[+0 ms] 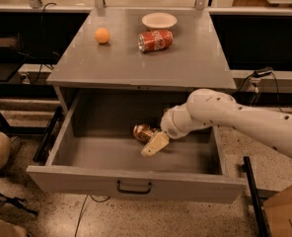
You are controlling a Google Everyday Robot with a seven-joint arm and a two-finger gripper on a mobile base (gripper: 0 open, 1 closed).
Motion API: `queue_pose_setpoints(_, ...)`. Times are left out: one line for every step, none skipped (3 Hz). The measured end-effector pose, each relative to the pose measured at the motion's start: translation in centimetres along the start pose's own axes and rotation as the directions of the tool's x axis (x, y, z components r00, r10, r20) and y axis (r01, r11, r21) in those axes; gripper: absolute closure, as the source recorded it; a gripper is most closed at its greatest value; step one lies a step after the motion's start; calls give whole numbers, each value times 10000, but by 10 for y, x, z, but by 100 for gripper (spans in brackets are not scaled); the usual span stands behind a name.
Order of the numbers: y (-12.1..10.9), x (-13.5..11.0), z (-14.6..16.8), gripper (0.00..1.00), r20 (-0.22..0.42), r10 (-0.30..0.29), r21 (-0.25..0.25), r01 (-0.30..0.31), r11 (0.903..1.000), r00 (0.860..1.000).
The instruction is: Place orange can into top drawer
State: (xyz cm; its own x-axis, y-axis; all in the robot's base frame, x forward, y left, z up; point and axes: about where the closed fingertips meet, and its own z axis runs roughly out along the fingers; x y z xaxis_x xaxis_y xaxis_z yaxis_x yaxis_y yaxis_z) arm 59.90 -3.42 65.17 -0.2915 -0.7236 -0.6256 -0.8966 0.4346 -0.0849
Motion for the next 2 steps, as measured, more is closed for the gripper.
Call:
queue_pose_setpoints(3, 0, -38, 0, 160, -153, 403, 146, 9991, 9998)
queue_pose_setpoints(19, 9, -99, 0, 292, -174, 989, 145, 9950, 9994)
